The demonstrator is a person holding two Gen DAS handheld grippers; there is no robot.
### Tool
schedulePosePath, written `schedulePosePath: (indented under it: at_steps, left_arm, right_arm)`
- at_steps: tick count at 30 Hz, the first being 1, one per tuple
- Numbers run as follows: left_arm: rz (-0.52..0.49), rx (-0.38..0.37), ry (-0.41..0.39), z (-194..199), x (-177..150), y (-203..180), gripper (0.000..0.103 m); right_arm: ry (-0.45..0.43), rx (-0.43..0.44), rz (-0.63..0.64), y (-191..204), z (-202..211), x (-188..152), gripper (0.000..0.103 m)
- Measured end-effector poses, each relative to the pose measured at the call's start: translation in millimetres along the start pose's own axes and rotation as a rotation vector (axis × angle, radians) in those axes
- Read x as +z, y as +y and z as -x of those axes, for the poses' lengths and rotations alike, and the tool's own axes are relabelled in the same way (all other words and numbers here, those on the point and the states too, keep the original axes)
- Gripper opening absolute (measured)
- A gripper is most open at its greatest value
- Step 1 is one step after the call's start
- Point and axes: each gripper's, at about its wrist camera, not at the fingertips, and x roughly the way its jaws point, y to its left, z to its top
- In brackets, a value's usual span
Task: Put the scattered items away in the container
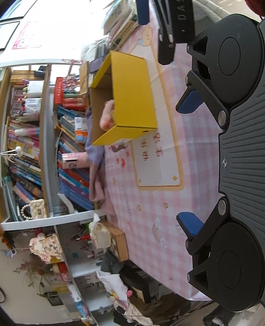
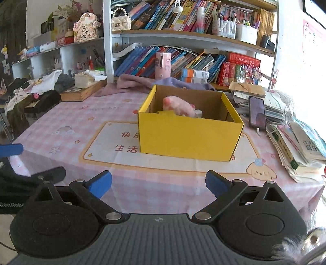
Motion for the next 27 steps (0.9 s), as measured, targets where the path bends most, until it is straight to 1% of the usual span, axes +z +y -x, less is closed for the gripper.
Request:
schedulePosePath:
  at_steps: [4, 7, 10, 16, 22, 27]
  left_arm:
    - [0.005, 0.007, 0.018, 2.3, -5.5, 3.6, 0.103]
    - [0.038, -0.001, 0.038, 1.2, -9.3, 8.2, 0.103]
    - [0.068, -0.011, 0.06, 0.8, -13.8, 12.6, 0.103]
    - [0.085, 0.022, 0.057, 2.7, -13.4, 17.7, 0.103]
    - [0.084, 0.011, 0.038, 6.1, -12.1, 20.7, 0.103]
    - [0.097, 0.005, 0.048, 4.7, -13.5, 22.8, 0.103]
  right_arm:
    - [0.015, 0.001, 0.011, 6.5, 0.8, -2.4, 0.103]
    - [0.017, 0.004, 0.026, 9.1, 0.0, -2.1, 0.103]
    - [0.047, 0.004, 0.04, 11.4, -3.3, -4.5, 0.103]
    - [0.044, 0.025, 0.063, 16.6, -4.3, -4.3, 0.103]
    - [0.047, 0.033, 0.047, 16.3, -7.9, -1.5, 0.103]
    - [0.043, 0.034, 0.055, 17.5, -7.6, -0.4, 0.103]
